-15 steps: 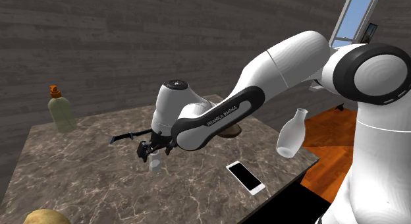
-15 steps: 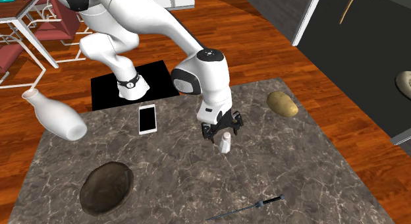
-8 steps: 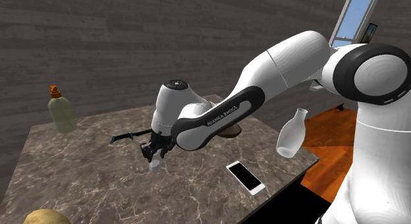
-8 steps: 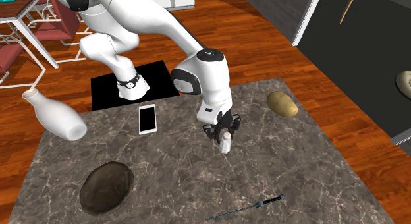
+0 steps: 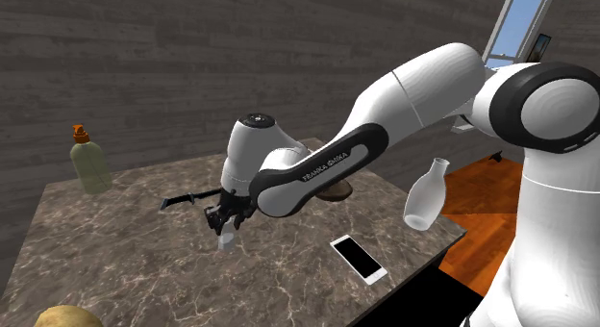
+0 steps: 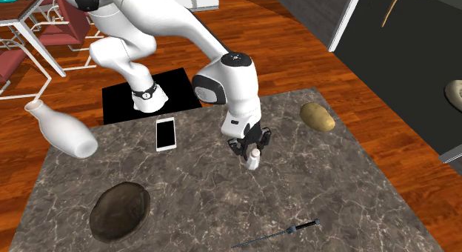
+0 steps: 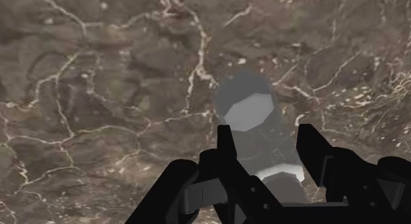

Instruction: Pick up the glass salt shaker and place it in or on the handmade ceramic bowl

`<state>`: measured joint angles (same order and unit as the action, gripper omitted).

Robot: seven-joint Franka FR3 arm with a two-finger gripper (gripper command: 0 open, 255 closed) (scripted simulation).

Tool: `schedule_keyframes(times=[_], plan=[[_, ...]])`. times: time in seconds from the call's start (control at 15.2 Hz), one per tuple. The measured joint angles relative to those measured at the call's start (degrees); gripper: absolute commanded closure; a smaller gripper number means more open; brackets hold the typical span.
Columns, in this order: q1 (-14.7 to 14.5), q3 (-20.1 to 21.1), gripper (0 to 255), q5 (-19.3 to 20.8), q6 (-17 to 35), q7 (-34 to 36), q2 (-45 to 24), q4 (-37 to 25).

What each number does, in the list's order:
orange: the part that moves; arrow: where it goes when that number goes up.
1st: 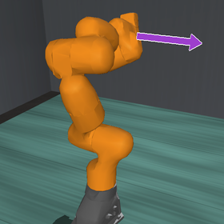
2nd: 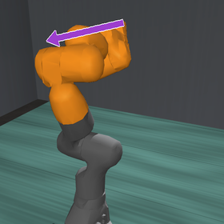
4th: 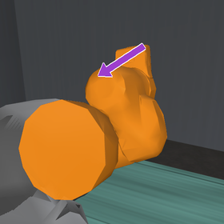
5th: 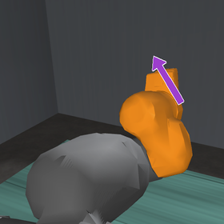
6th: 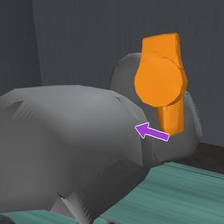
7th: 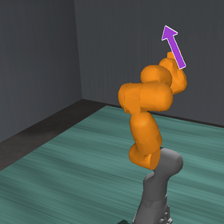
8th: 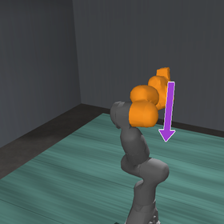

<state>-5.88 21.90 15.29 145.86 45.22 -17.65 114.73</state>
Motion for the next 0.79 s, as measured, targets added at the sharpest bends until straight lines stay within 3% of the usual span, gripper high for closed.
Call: schedule_keyframes(times=[0.79], plan=[[1.1, 1.7, 255, -4.0, -7.5, -2.9, 4.8, -3.2]])
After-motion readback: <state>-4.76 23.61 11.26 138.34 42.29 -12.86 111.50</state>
